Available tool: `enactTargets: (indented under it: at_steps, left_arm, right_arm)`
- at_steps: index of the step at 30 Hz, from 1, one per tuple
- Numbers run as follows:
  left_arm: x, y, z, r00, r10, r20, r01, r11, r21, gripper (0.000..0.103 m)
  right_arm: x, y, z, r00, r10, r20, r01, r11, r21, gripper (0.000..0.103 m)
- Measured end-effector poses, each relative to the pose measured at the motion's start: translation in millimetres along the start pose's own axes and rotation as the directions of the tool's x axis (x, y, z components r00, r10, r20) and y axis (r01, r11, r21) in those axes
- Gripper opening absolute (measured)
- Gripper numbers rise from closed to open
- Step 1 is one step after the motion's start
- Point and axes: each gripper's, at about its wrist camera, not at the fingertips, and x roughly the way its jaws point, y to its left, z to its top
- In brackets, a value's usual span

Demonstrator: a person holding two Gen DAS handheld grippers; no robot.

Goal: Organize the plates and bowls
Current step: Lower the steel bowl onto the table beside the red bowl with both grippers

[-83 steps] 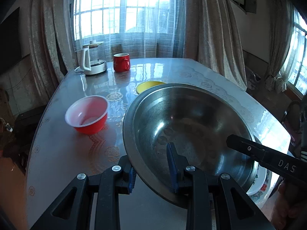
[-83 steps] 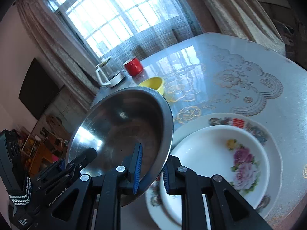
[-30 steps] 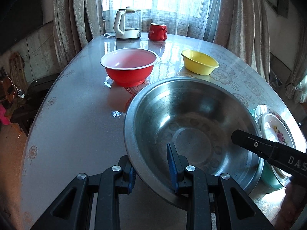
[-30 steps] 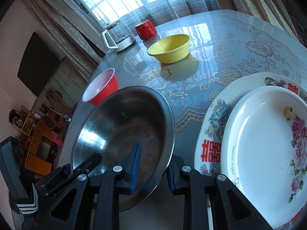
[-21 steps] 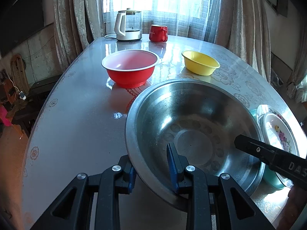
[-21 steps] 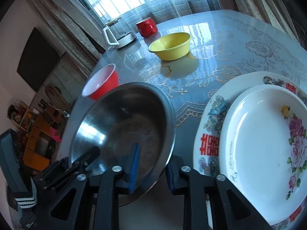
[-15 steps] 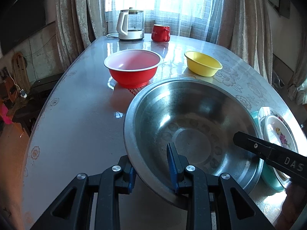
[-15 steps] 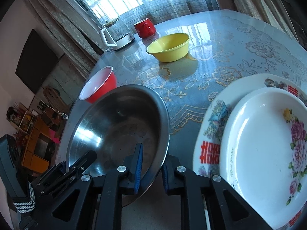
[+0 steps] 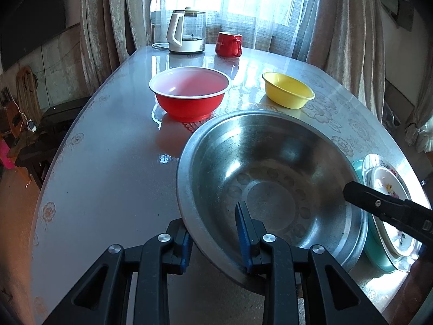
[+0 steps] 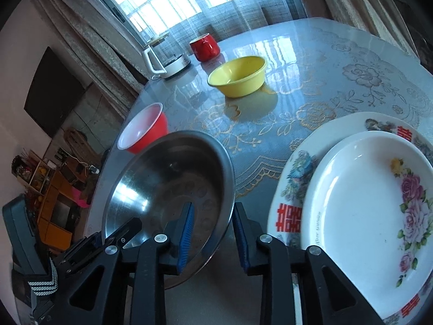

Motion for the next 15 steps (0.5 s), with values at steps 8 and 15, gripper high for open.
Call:
enactTargets:
  at_steps: [8,15]
  left_arm:
    - [-6,2,1,1.0,0.006,0.01,-0.006,1.0,0.001,0.032]
    - [-11,3,2,1.0,0.016,0.019,-0.016,1.0,0.003,0.032]
  right_arm:
    - [-2,-1,-1,1.0,0.005,-0.005,-0.005,1.0,0.01,0.029]
    - [1,0,-2,1.0,0.022,-0.02,-0.021,1.0,0.02,0.031]
